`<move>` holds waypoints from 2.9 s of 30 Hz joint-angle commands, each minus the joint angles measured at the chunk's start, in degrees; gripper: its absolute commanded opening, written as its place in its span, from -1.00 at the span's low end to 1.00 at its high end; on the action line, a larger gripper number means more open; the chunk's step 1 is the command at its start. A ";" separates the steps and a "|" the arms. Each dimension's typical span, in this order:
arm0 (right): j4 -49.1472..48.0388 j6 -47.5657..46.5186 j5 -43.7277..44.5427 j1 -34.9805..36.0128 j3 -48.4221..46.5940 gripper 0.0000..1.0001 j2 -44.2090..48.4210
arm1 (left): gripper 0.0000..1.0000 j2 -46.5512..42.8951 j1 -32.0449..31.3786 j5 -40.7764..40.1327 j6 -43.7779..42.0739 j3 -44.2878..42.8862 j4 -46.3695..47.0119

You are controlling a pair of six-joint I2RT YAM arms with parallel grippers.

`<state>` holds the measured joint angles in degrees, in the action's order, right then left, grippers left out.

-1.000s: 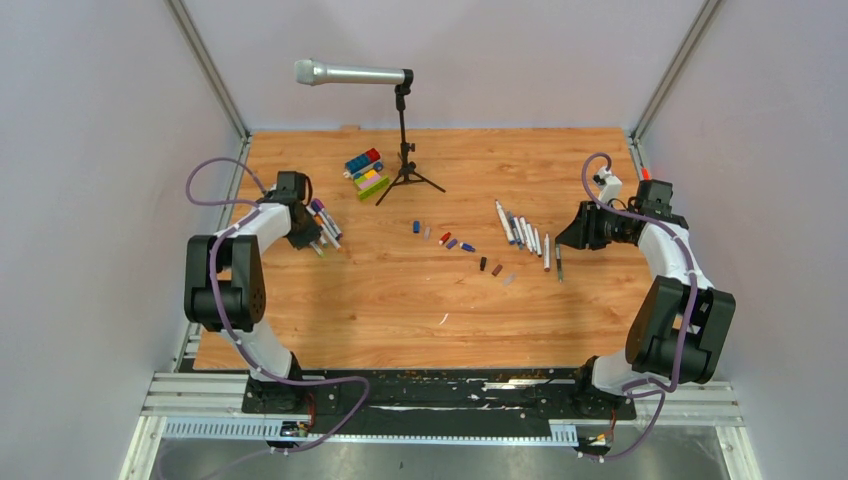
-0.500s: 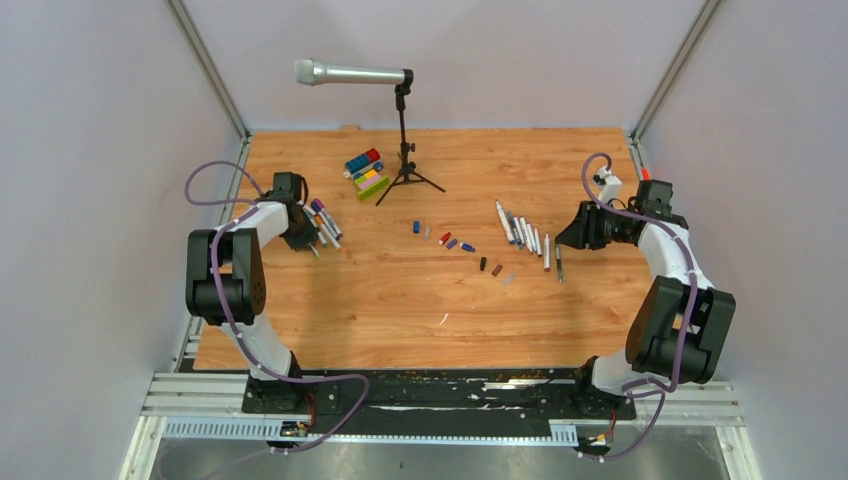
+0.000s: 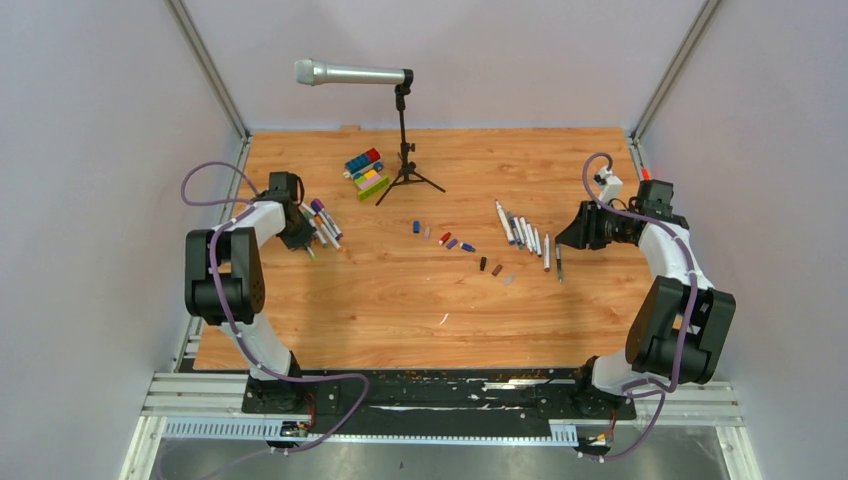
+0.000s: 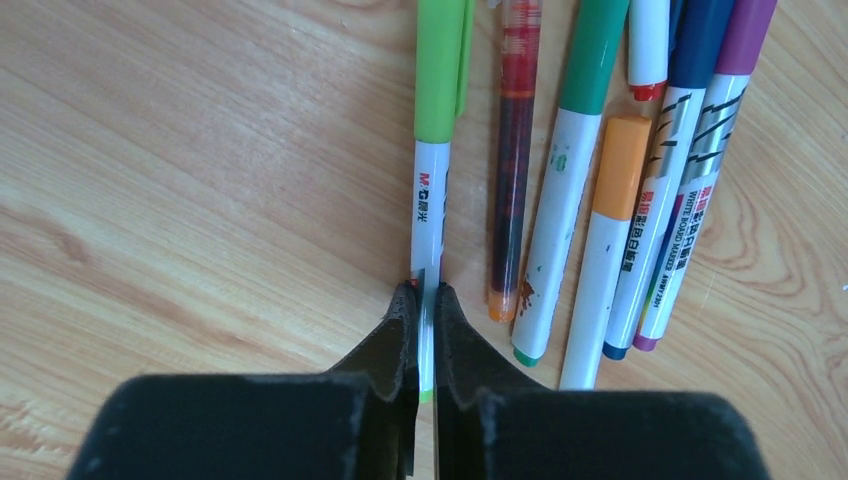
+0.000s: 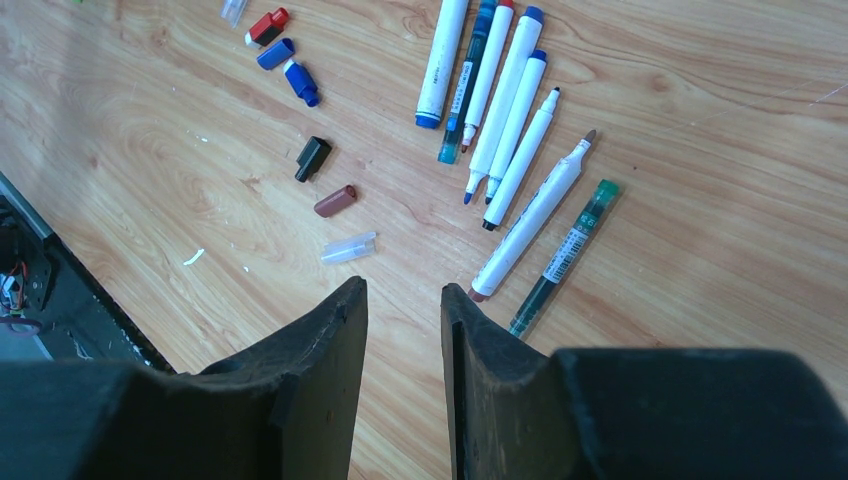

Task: Open the pen caps
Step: Pick up the pen from the center of the board, then open the pen cap from the pen.

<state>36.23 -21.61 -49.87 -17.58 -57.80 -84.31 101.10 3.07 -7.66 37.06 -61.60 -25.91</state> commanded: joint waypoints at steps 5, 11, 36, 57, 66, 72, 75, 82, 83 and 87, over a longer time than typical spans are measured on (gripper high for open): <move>-0.60 -1.42 -2.30 -0.60 -0.13 -0.32 2.46 | -1.00 -5.43 1.50 -2.03 -2.07 2.64 -2.37; -0.60 -1.60 -4.22 -0.64 0.10 -0.32 2.92 | -1.00 -19.15 1.50 -0.15 -3.17 10.36 -0.50; -28.43 9.72 -36.30 10.38 20.97 0.13 23.88 | -1.00 -50.77 -37.23 23.10 10.42 40.47 67.81; -58.69 55.67 -24.49 18.75 25.93 0.33 23.07 | -1.00 -19.74 -61.59 4.47 7.06 25.31 82.81; -59.31 56.78 -22.04 22.30 26.25 0.32 22.27 | -1.00 -16.29 -63.48 4.84 7.25 22.76 83.73; -60.48 58.07 -20.53 22.32 25.98 0.29 22.38 | -1.00 -15.10 -64.36 4.68 7.56 22.67 84.33; -60.91 58.62 -19.73 22.25 25.98 0.26 22.26 | -1.00 -14.43 -64.75 4.59 7.74 22.55 84.79; -62.73 60.36 -18.40 22.32 26.99 -0.03 22.00 | -1.00 -12.99 -65.82 4.67 7.85 21.48 85.23; -62.82 60.54 -18.20 22.33 27.10 -0.10 22.05 | -1.00 -12.90 -65.87 4.67 7.88 21.32 85.19; -63.80 61.33 -18.17 22.41 27.79 -0.32 22.20 | -1.00 -12.51 -65.99 4.69 7.94 20.92 85.24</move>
<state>-24.03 38.09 -68.93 4.47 -30.61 -62.17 88.36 -62.46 -2.02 44.88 -38.37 56.07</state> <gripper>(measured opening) 0.375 0.017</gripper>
